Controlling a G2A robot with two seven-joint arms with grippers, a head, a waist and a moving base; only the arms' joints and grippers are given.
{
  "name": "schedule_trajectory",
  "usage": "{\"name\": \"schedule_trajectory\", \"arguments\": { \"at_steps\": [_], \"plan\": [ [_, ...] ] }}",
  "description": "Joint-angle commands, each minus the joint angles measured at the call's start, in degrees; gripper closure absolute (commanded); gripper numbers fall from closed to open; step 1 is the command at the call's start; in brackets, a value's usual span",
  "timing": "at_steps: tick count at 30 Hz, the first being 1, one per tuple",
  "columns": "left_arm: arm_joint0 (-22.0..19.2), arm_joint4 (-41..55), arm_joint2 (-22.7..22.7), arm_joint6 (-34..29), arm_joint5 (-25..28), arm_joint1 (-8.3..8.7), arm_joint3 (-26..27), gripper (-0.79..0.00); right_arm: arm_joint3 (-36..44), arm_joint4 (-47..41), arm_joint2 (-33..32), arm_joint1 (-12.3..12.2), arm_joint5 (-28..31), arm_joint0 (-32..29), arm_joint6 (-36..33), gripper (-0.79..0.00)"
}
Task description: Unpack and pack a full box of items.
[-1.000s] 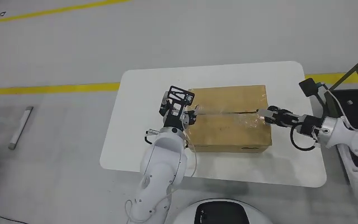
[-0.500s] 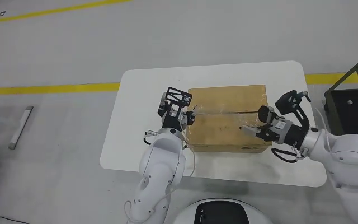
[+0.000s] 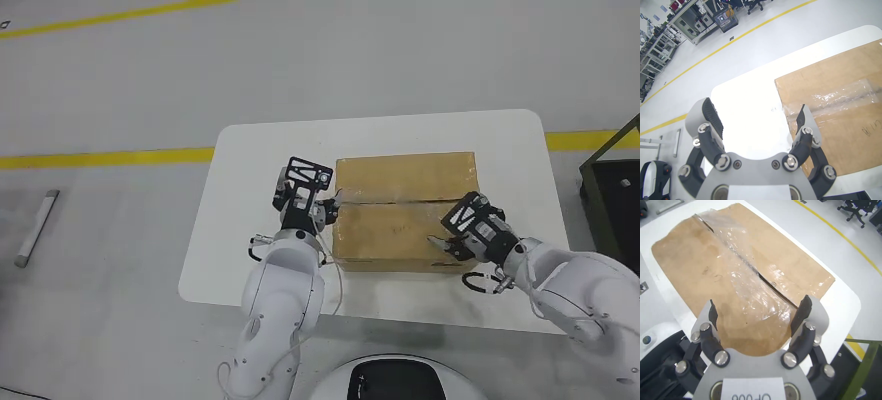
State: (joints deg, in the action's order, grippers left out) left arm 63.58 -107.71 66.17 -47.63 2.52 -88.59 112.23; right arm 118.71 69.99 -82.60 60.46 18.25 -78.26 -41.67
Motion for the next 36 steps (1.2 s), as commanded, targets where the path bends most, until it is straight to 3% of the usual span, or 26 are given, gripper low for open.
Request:
{"name": "schedule_trajectory", "arguments": {
  "at_steps": [1,17,26,30,31,32,36],
  "plan": [
    [-0.11,0.00,-0.02,-0.04,0.00,-0.04,-0.09,-0.785,-0.84,0.51,-0.02,0.00,-0.11,0.54,0.12,-0.785],
    [-0.53,2.25,-0.54,0.51,-0.24,-0.48,-0.41,-0.785,-4.33,0.59,-1.48,0.13,-2.64,3.73,1.43,-0.785],
    [-1.13,3.24,-1.60,1.17,-0.51,-0.80,-1.81,-0.785,-5.82,2.12,-2.49,-0.07,-0.35,4.29,3.74,-0.785],
    [-1.51,3.93,-1.79,1.41,-0.78,-0.95,-2.36,-0.785,-6.21,2.77,-2.54,-0.14,0.56,4.24,3.94,-0.591],
    [-1.64,4.06,-1.83,1.54,-0.88,-0.99,-2.63,-0.785,-6.33,3.01,-2.63,-0.16,0.67,4.25,3.89,-0.419],
    [-1.79,4.18,-1.93,1.58,-0.96,-1.03,-2.93,-0.785,-6.48,3.08,-2.71,-0.18,0.80,4.25,3.96,-0.372],
    [-2.60,4.76,-2.51,2.14,-1.67,-1.28,-4.33,-0.770,-7.07,2.86,-3.30,-0.24,1.04,4.34,4.17,-0.342]
  ]
}}
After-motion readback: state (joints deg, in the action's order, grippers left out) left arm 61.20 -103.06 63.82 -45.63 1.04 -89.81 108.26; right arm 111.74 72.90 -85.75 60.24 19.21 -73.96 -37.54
